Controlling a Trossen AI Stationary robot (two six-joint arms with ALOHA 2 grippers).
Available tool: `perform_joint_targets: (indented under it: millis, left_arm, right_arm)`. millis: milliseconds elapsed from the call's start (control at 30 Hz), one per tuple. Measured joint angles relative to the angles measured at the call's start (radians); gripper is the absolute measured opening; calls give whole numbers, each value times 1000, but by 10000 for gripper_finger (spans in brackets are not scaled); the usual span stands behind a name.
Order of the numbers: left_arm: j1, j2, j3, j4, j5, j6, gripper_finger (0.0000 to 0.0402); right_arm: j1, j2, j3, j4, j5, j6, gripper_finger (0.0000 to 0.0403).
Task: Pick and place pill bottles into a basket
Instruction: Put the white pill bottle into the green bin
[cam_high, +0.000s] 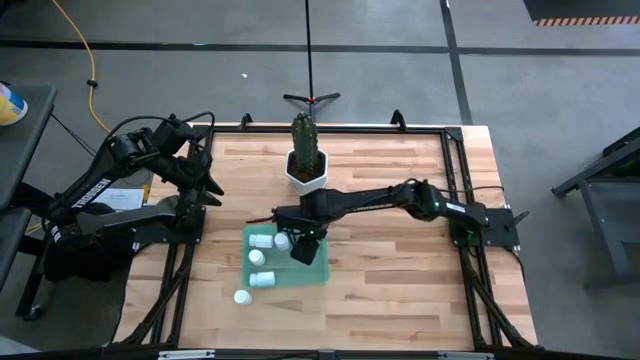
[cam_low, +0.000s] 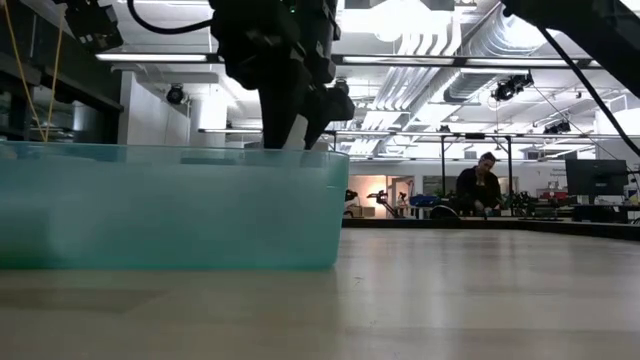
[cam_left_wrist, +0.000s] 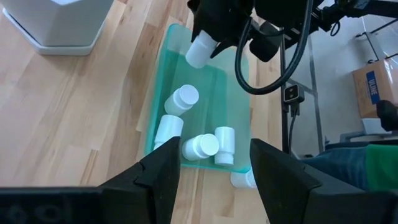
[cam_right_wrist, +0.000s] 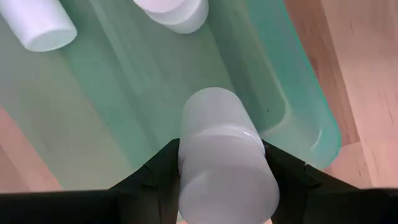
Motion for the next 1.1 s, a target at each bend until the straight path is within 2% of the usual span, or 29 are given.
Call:
perform_joint_targets:
  millis: [300,1100]
  left_arm:
    - [0,0,0,4,0,-17,225]
    - [0,0,0,5,-9,-36,225]
  right_arm:
    - [-13,17,0,4,13,-19,166]
    - [-16,62,0,41,-35,-46,170]
